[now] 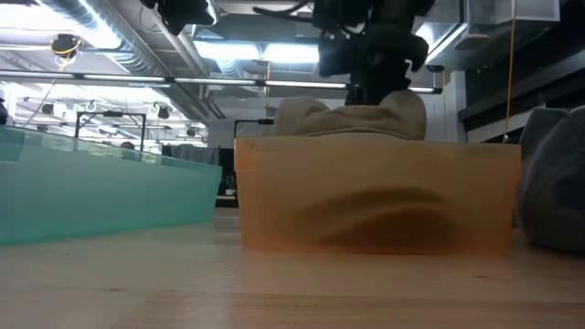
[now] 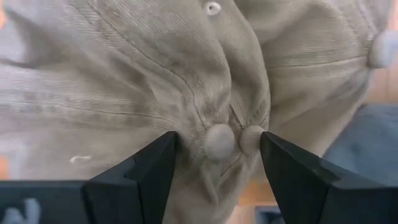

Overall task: Pick & Place hat
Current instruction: Put the brown cap into the orange bin

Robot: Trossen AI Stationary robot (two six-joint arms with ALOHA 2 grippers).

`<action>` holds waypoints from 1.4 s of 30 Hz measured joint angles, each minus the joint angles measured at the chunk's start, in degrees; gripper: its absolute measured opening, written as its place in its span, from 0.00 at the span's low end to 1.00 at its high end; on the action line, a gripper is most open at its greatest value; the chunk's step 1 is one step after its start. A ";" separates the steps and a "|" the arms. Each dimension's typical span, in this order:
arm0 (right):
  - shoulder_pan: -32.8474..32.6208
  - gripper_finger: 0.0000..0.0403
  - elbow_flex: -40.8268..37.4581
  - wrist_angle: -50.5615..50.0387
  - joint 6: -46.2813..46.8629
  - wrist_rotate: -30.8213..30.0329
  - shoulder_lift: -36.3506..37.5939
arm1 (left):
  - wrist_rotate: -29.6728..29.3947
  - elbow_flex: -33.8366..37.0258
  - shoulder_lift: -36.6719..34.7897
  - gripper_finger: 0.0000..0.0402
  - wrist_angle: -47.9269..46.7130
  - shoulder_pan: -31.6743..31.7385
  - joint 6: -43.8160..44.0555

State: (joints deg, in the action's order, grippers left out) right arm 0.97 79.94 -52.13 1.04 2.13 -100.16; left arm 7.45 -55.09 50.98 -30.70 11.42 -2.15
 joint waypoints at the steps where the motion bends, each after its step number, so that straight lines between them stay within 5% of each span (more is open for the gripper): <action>1: 0.00 0.58 -0.85 1.11 0.00 -0.02 0.00 | -0.03 0.00 0.00 0.39 0.00 -0.01 0.01; 20: -0.04 0.58 9.45 -6.47 -2.86 -7.08 -0.04 | -0.38 0.00 0.00 0.38 0.00 0.00 -0.04; 29: -0.04 0.58 9.77 -7.73 -1.46 -3.84 -0.04 | -0.38 0.00 0.00 0.38 -0.94 0.00 -0.07; 42: 0.20 0.58 10.30 -10.78 -1.68 -7.13 0.39 | -0.38 0.00 0.00 0.38 -0.96 0.00 -0.07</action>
State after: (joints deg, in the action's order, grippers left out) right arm 1.17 90.24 -62.91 -0.64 -4.99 -99.77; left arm 7.07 -55.09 50.98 -31.66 11.42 -2.22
